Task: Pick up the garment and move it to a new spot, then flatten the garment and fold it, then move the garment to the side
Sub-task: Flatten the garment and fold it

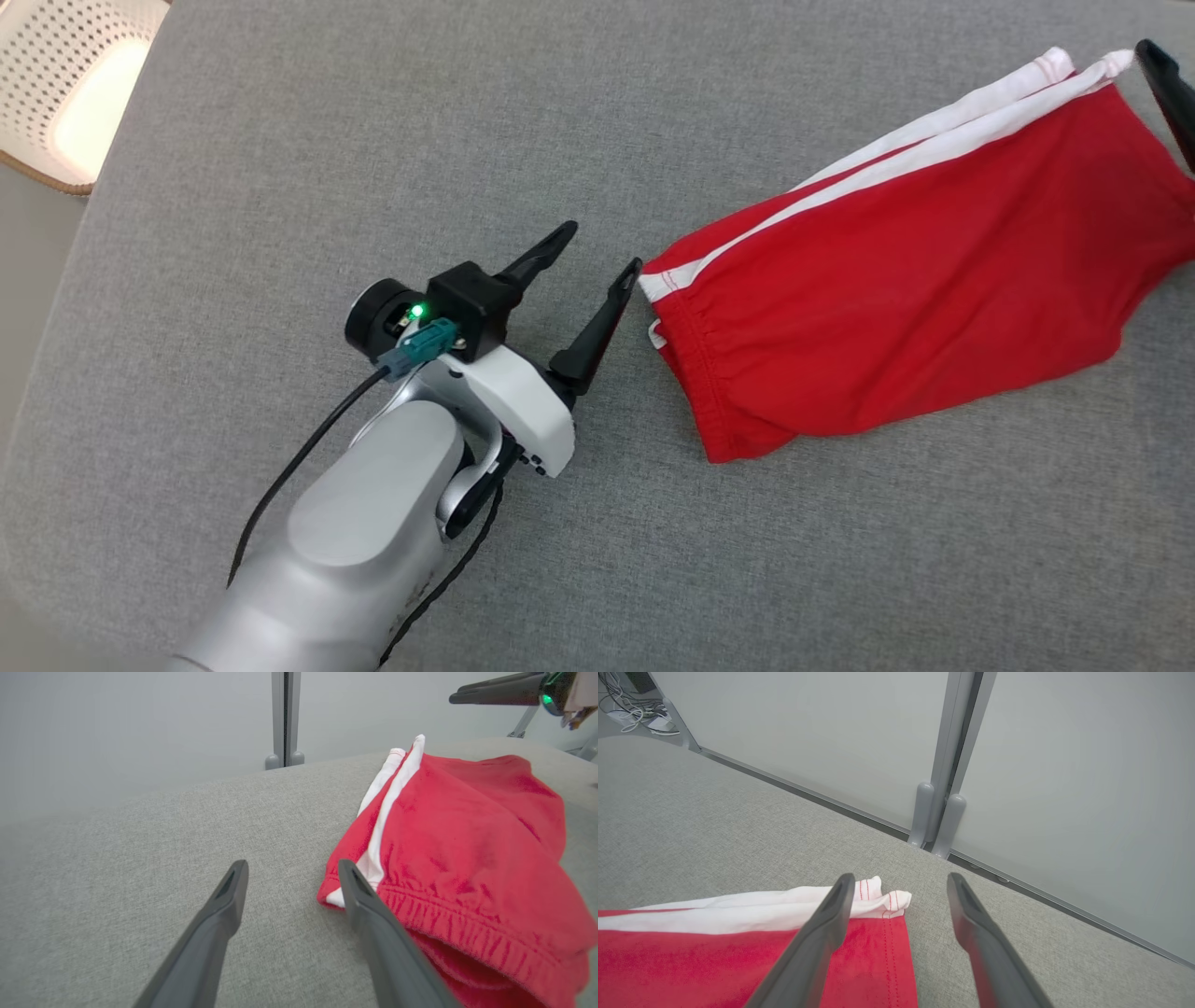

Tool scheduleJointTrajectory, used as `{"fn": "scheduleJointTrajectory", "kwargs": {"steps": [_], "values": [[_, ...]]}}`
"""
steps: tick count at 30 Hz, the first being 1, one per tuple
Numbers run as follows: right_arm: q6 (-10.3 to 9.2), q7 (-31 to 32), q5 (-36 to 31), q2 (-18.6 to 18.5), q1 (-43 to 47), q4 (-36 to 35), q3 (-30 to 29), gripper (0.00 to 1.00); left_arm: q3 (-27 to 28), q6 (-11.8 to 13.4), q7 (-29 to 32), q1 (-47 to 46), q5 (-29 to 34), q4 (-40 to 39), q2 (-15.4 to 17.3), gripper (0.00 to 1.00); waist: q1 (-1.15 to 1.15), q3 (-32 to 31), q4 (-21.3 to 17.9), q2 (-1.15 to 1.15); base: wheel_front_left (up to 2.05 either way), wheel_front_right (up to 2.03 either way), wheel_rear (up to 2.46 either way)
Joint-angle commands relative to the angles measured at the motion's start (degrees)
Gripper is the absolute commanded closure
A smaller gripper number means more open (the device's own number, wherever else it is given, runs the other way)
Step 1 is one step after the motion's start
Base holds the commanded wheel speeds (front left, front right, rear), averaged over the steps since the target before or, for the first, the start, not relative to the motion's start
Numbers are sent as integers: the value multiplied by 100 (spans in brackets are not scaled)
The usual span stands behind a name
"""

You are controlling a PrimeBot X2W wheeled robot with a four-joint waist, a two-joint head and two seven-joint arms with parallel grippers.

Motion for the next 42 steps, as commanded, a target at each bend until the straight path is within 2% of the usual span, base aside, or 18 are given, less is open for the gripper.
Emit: {"fn": "scheduleJointTrajectory", "kwargs": {"steps": [1,6,11,14,18,19,24,27,33,38,42], "values": [[-13,-386,54,89,238,-24,-13,0,210,99,-33,151,-7,-94,109,0,0,-225,-167,0,0,0,0],[-13,-1422,190,350,838,-23,-193,0,994,373,-30,574,32,-638,232,0,0,-657,-458,0,0,0,0],[-13,-1792,-109,521,1456,-240,-511,0,1699,517,-30,1196,420,-1439,222,0,0,-1043,-710,0,0,0,0],[-13,-1807,-557,678,1909,-649,-1318,0,2075,520,-30,1553,626,-1765,134,0,0,-1211,-850,0,0,0,0],[-13,-1797,-1383,1036,2996,-1426,-2755,0,2613,518,-31,2062,784,-2090,-92,0,0,-1413,-992,0,0,0,0],[-13,-1797,-1383,1036,2996,-1426,-2755,0,2613,518,-31,2062,784,-2090,-92,0,0,-1413,-992,0,0,0,0],[-11,-1795,-2606,1810,4396,-2367,-4259,0,3234,461,-31,2651,921,-2315,-324,0,0,-1603,-1167,0,0,0,0],[-12,-1797,-3275,2257,5028,-2681,-4661,0,3442,360,-31,2897,1065,-2302,-364,0,0,-1689,-1281,0,0,0,0],[-9,-1796,-3768,3154,5813,-2941,-5307,0,3654,301,-31,3404,1390,-2307,-403,0,0,-1825,-1494,0,0,0,0],[-8,-1797,-3991,3435,6121,-2957,-5529,0,3631,353,-31,3774,1549,-2324,-400,0,0,-1870,-1633,0,0,0,0],[-8,-1798,-4030,3472,6245,-2969,-5596,0,3594,386,-31,3898,1470,-2393,-404,0,0,-1902,-1645,0,0,0,0]]}}
